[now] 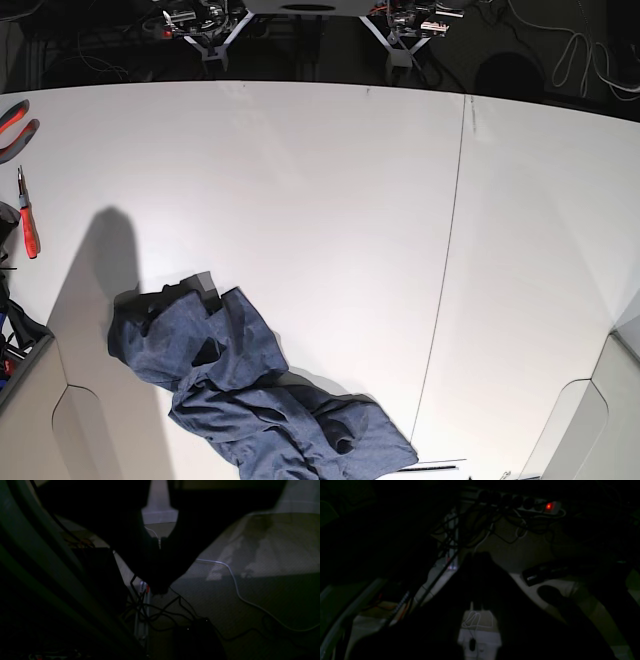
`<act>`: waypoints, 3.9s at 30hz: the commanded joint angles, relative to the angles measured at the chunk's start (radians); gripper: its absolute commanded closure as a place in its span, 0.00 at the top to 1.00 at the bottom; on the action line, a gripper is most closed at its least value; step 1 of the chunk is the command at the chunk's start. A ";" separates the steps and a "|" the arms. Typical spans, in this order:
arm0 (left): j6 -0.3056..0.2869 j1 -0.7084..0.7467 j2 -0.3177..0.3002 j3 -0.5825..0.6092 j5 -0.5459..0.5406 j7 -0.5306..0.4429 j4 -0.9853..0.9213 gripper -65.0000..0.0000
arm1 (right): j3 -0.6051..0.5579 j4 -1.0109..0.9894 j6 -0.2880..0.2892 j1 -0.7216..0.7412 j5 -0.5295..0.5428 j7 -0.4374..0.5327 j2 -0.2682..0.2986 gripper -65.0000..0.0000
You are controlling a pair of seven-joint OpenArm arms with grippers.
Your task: Layout the t-shirt on the table in an organized manner, then fold the t-shirt properly
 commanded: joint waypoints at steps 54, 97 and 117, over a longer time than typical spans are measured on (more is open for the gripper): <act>-0.007 0.266 -0.033 0.002 -0.055 -0.003 0.336 0.00 | 0.005 0.399 -0.049 -0.267 0.007 0.035 0.195 0.00; -0.404 0.979 -0.160 -0.416 -0.209 0.157 1.890 0.00 | 0.245 1.778 -0.093 -0.910 -0.227 0.057 0.335 0.00; -0.403 0.473 -0.200 -0.415 -0.204 0.172 1.888 0.00 | 0.244 1.674 -0.089 -0.256 -0.257 0.018 0.315 0.00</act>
